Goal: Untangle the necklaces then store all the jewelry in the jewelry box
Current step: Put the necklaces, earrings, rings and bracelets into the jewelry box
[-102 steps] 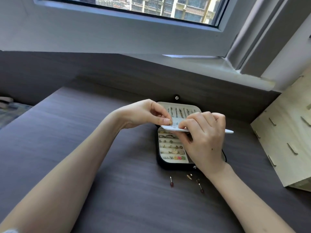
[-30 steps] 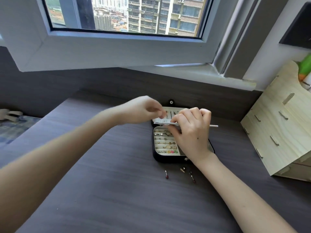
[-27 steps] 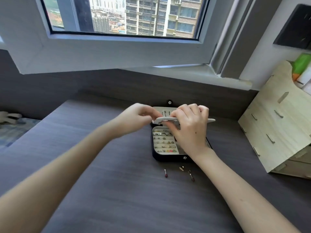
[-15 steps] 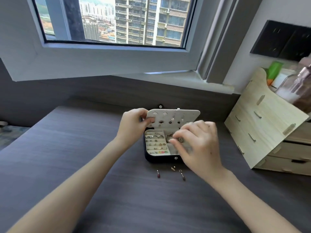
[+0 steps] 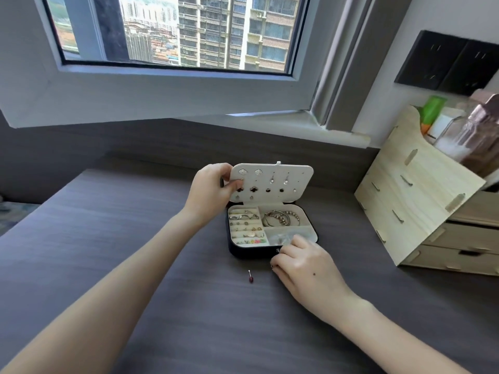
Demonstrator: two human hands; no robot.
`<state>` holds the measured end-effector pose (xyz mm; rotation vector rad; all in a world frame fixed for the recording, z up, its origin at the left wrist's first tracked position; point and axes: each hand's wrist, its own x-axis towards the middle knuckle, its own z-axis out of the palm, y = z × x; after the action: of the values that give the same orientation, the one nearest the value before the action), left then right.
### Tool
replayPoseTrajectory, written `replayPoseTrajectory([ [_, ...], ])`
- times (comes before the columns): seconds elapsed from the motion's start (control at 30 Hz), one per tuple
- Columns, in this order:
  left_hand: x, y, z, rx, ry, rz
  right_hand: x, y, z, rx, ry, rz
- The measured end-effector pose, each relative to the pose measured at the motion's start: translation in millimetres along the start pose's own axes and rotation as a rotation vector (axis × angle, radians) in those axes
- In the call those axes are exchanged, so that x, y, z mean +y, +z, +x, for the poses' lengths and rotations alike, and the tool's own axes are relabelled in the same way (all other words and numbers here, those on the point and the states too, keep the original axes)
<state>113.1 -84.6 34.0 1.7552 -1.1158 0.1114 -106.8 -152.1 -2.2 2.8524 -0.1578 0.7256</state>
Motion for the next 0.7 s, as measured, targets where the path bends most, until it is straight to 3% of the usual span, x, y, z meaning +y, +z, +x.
replayPoseTrajectory([
  [0.1, 1.5, 3.3, 0.2, 0.041, -0.021, -0.052, -3.1, -17.4, 14.3, 0.037, 0.214, 0.321],
  [0.23, 9.4, 9.4, 2.3, 0.09, -0.041, -0.253, -0.1, -44.1, 60.1, 0.138, 0.67, 1.007],
  [0.37, 8.9, 15.6, 6.4, 0.083, -0.065, -0.427, 9.1, -34.6, 104.3, 0.205, 0.896, 1.341],
  [0.57, 4.6, 13.7, 13.5, -0.029, -0.16, -0.48, 11.8, -9.4, 135.7, 0.271, 1.028, 1.825],
  [0.7, 3.6, 7.6, 19.2, -0.09, -0.266, -0.59, 12.7, -1.9, 139.8, 0.278, 1.0, 1.888],
])
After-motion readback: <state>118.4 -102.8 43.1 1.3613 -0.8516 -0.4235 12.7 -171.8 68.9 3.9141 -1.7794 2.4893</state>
